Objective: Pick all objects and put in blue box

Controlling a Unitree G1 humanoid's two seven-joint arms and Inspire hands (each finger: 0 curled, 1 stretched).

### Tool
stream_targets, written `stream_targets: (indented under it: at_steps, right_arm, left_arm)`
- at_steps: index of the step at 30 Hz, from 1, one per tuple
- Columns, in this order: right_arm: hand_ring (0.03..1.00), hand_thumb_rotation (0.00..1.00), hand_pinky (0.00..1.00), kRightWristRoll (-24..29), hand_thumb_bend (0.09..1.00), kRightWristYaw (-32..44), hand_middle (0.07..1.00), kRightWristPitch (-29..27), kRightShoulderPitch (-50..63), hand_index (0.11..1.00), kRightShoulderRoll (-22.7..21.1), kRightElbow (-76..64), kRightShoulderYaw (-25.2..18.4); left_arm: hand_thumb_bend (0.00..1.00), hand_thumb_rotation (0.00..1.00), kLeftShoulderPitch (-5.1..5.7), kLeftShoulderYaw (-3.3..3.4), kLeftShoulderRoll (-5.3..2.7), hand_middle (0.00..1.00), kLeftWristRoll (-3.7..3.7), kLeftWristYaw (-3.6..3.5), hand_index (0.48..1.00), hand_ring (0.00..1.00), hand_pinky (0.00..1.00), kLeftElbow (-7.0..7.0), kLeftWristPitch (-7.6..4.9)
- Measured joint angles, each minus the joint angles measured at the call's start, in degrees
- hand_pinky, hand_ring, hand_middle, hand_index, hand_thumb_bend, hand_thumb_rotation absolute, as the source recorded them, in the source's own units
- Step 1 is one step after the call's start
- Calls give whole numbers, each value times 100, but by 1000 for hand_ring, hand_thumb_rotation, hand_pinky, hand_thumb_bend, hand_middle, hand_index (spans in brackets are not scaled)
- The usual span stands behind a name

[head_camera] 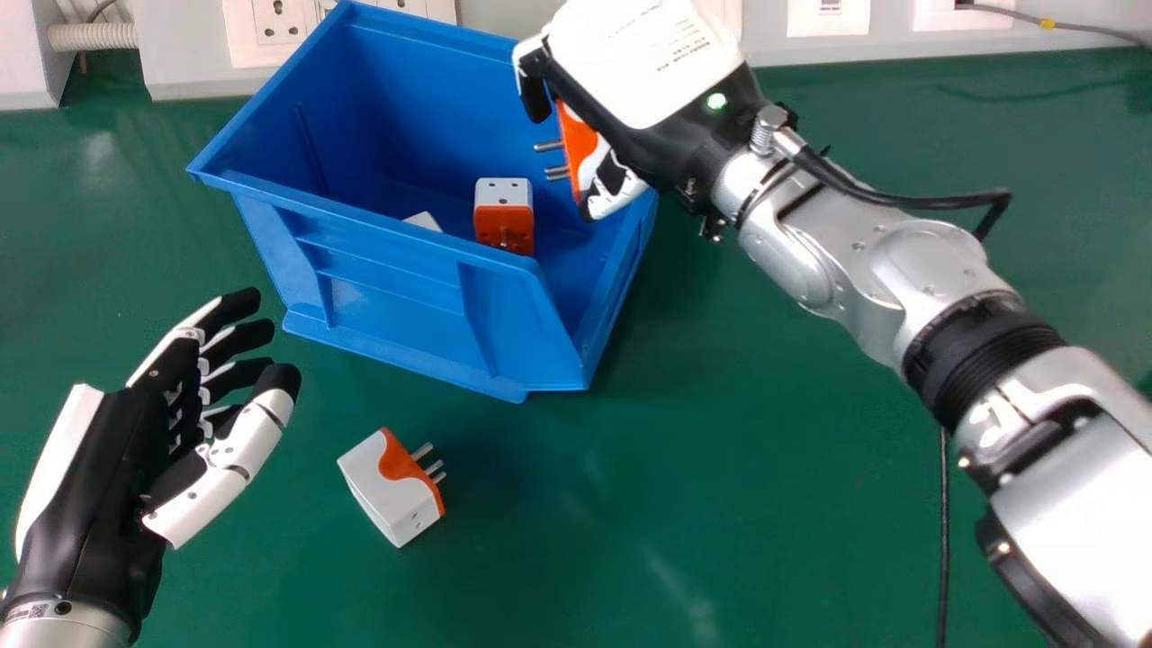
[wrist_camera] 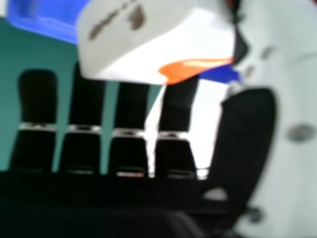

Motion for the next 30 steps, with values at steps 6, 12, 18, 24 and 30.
stream_targets:
  at_steps: [6,12,18,24,30]
  right_arm:
    - [438,0,346,33,498,-83,513,-89,-101,463,269,343,68]
    - [436,0,353,39,499,-133,509,-62,-225,458,440,594,100]
    - [439,0,358,45,499,-169,508,-1,-347,463,642,784,125]
    - [446,0,359,47,499,-191,509,72,-347,459,758,827,157]
    - [444,0,363,49,500,-208,509,85,-348,464,774,852,211]
  left_arm:
    - [326,453,7,-12,-5,873,0,39,875,829,742,6,-10]
    - [327,449,23,-48,-35,872,38,78,874,828,740,5,-14]
    - [330,446,40,-115,-92,871,113,89,872,827,736,5,-35]
    - [336,445,94,-123,-146,869,114,91,870,825,732,2,-75]
    - [341,444,123,-135,-169,868,153,93,868,823,729,-12,-94]
